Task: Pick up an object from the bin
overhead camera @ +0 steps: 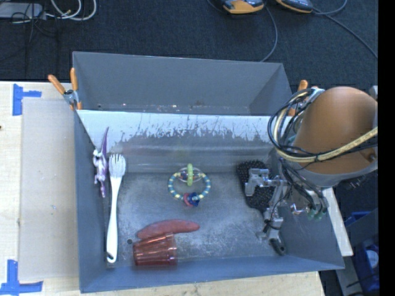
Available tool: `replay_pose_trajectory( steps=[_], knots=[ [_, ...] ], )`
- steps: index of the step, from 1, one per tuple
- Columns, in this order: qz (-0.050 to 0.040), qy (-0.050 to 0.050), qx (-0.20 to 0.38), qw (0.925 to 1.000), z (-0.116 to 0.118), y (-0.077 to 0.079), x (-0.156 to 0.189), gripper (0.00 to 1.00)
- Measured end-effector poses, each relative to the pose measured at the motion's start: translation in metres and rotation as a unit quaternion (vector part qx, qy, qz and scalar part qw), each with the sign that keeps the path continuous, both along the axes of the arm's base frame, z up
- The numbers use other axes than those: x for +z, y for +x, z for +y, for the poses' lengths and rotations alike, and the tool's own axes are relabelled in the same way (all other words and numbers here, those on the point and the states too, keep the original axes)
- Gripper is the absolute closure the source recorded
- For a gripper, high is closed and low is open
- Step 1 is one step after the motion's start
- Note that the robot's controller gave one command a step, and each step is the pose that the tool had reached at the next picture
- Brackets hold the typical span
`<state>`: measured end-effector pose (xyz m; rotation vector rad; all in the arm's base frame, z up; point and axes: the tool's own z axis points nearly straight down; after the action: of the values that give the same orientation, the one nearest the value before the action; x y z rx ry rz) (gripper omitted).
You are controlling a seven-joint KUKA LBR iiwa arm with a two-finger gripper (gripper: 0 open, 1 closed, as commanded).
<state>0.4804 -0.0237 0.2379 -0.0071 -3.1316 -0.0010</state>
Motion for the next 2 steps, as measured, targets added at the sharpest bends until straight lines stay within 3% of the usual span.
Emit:
replay_pose_trajectory(
  steps=[1, 2],
  knots=[
    [-0.004, 0.0, 0.0, 1.0, 0.0, 0.001, 0.004, 0.0],
    [-0.0045, 0.0, 0.008, 1.0, 0.048, 0.022, -0.054, 0.0]
  ],
)
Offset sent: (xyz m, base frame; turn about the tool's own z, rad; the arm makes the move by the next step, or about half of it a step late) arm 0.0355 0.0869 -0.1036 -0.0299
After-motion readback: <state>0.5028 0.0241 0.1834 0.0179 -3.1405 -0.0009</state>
